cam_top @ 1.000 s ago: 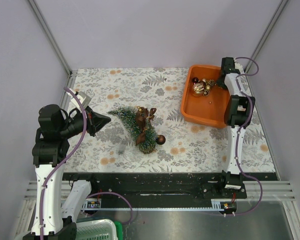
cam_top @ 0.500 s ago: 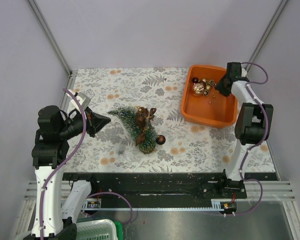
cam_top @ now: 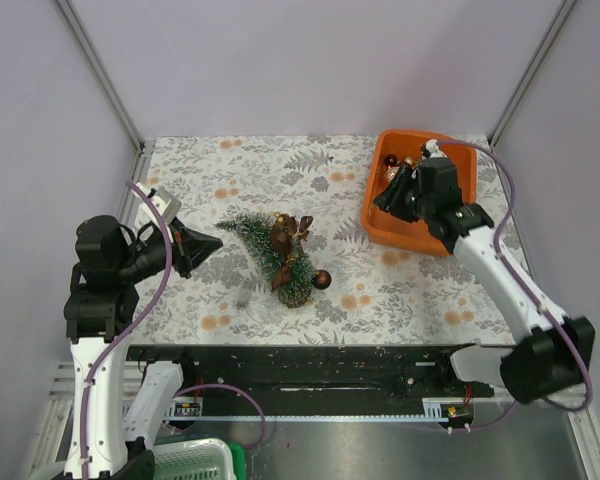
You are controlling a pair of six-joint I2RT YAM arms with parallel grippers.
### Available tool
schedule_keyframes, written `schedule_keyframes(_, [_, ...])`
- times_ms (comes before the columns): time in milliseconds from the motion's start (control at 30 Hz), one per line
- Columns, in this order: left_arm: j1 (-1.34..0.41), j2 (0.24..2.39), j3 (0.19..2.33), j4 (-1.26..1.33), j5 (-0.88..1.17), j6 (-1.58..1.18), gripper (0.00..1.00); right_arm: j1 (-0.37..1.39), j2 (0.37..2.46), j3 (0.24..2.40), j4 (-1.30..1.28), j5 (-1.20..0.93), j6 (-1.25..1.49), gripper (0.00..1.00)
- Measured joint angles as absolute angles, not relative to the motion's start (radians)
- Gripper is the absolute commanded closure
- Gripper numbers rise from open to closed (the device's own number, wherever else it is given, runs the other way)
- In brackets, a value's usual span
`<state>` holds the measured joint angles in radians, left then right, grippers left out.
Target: Decorate the small christmas tree
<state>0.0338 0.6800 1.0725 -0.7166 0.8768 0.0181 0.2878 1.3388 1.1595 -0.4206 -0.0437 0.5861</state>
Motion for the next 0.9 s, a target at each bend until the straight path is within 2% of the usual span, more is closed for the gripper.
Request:
schedule_keyframes(167, [0.033,0.668,1.07,-0.717,0.878,0.014,0.99,0.373,1.076,1.131,-0.492,-0.072,0.608,0.75])
schedule_keyframes(400, [0.034,0.661,1.07,-0.717,0.877,-0.001,0.77,0.478,0.858,1.137,-0.593,-0.091,0.654,0.77])
schedule_keyframes(533, [0.033,0.661,1.07,-0.717,0.877,-0.016,0.64,0.564,0.876,1.174,-0.64,-0.089,0.664,0.77])
schedule_keyframes(700, [0.033,0.66,1.07,-0.718,0.874,-0.023,0.47,0.706,0.994,1.293,-0.678,-0.053,0.651,0.77])
schedule_keyframes(800, [0.033,0.653,1.071,-0.733,0.868,-0.017,0.41,0.778,1.074,1.391,-0.695,-0.022,0.625,0.77])
schedule_keyframes(900, [0.034,0.648,1.071,-0.753,0.865,-0.007,0.39,0.838,1.153,1.51,-0.714,0.011,0.59,0.77])
